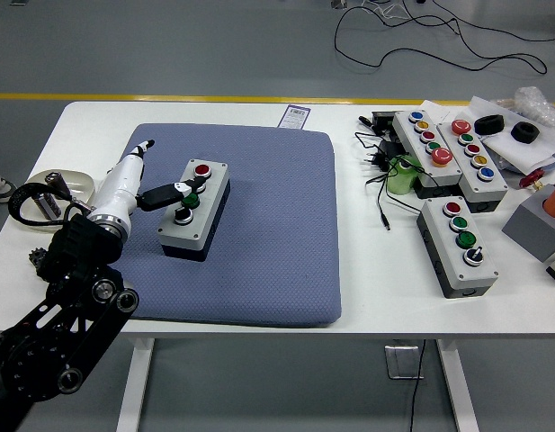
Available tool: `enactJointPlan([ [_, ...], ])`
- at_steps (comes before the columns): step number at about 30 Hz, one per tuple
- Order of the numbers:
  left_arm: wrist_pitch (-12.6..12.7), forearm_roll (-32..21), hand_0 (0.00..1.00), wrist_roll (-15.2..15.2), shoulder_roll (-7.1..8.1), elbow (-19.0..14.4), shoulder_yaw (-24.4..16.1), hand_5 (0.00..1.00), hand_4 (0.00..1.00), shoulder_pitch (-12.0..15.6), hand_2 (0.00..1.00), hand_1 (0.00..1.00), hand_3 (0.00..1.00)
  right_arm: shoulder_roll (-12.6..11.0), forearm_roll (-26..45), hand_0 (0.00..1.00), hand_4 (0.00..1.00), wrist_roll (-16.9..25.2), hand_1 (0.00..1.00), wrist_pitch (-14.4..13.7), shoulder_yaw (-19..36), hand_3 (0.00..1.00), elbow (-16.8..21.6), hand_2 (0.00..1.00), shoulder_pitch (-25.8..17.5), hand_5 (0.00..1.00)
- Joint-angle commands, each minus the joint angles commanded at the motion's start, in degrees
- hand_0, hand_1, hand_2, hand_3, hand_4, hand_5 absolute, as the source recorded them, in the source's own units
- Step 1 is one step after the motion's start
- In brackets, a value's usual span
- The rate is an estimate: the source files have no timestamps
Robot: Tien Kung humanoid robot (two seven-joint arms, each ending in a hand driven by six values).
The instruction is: Pick up the button,place it on the desk,press the button,press the button
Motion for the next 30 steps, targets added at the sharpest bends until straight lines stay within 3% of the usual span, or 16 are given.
enactJointPlan([
  [4,-0.5,7.0,0.998,0.0,-0.72,0.8,0.9,0.557,0.998,-0.1,0.998,0.998,0.998,-0.1,0.0,0.659,0.423,0.1,0.665,0.0,-0.1,0.587,0.0,0.685,0.1,0.265],
  [17,-3.9,7.0,0.998,0.0,-2.98,4.0,3.5,0.595,0.998,-1.8,0.998,0.998,0.998,-0.2,-0.1,0.659,0.423,0.2,0.665,0.1,0.0,0.588,0.0,0.685,0.3,0.265],
  [23,-1.8,7.0,0.998,0.0,-4.56,6.4,4.4,0.617,0.998,-2.2,0.998,0.998,0.998,-0.3,-0.3,0.659,0.423,0.2,0.665,0.1,0.0,0.587,0.0,0.685,0.4,0.265],
  [30,-2.4,7.0,0.962,0.0,-4.56,9.1,6.0,0.624,0.998,-3.0,0.998,0.998,0.998,-0.3,-1.1,0.658,0.423,0.2,0.664,0.2,0.7,0.587,0.0,0.683,0.4,0.265],
])
